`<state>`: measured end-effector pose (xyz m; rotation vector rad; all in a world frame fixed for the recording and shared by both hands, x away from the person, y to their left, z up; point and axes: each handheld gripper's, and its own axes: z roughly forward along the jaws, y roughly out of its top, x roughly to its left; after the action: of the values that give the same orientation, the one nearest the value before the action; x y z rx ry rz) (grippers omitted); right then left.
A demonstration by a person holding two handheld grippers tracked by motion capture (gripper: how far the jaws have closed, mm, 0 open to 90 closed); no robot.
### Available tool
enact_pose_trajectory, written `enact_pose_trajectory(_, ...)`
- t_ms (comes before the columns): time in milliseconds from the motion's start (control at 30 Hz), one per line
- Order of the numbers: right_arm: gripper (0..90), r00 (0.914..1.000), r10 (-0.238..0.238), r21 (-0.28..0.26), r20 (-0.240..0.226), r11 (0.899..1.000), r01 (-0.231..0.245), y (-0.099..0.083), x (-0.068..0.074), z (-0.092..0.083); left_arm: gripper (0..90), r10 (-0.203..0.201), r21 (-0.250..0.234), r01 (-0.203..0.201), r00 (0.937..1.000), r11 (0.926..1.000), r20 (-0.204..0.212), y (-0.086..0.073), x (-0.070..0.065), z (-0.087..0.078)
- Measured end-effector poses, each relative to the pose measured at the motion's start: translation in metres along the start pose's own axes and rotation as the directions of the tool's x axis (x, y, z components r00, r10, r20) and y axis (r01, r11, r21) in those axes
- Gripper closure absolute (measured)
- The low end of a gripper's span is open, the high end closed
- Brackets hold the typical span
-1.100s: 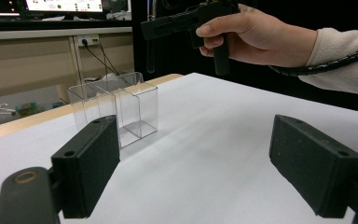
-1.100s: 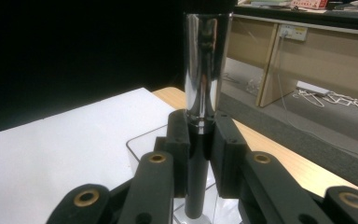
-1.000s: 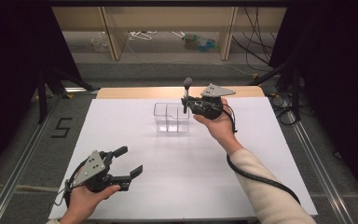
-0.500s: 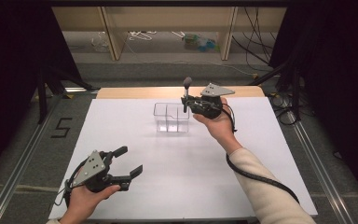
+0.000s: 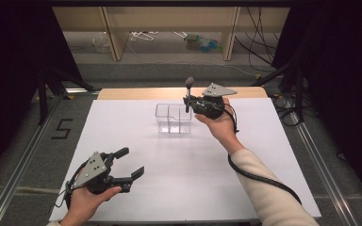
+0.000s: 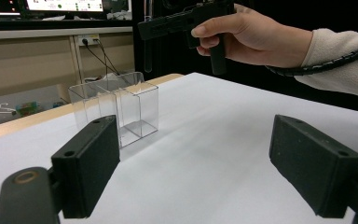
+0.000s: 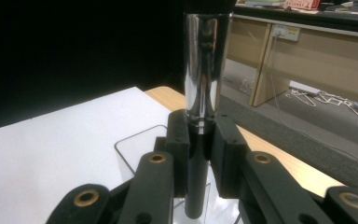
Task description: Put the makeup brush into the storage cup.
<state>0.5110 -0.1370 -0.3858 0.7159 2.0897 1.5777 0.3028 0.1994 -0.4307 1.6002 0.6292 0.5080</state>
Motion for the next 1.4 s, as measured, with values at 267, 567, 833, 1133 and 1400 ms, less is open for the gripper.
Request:
enact_pose_trajectory(267, 79.2, 0.9999, 0.003, 0.001, 0.01, 1.0, -0.004, -0.0007, -0.0014, 0.0002, 15.9, 0.001, 0.0, -0.001, 1.0, 1.0, -0.001, 0.0, 0.0, 0.0)
enact_pose_trajectory(567, 79.2, 0.9998, 0.005, 0.003, 0.02, 1.0, -0.005, -0.0025, -0.0021, 0.0025, 15.8, 0.0, 0.002, 0.0, 1.0, 1.0, -0.001, 0.0, 0.0001, -0.0003)
enact_pose_trajectory(833, 79.2, 0.9997, 0.003, 0.004, 0.026, 1.0, -0.003, -0.0025, -0.0018, 0.004, 15.8, 0.006, 0.002, -0.006, 1.0, 1.0, -0.003, 0.0001, 0.0005, -0.0002)
enact_pose_trajectory(1133, 79.2, 0.9998, 0.0, 0.011, 0.02, 1.0, 0.0, -0.0034, -0.001, 0.0065, 15.9, 0.004, 0.003, -0.004, 1.0, 1.0, -0.004, -0.0001, 0.0007, -0.0003)
enact_pose_trajectory(1400, 79.2, 0.9997, -0.011, 0.018, 0.02, 1.0, 0.01, -0.0049, -0.001, 0.0087, 15.8, 0.004, -0.002, -0.004, 1.0, 1.0, -0.001, -0.0002, 0.001, 0.0)
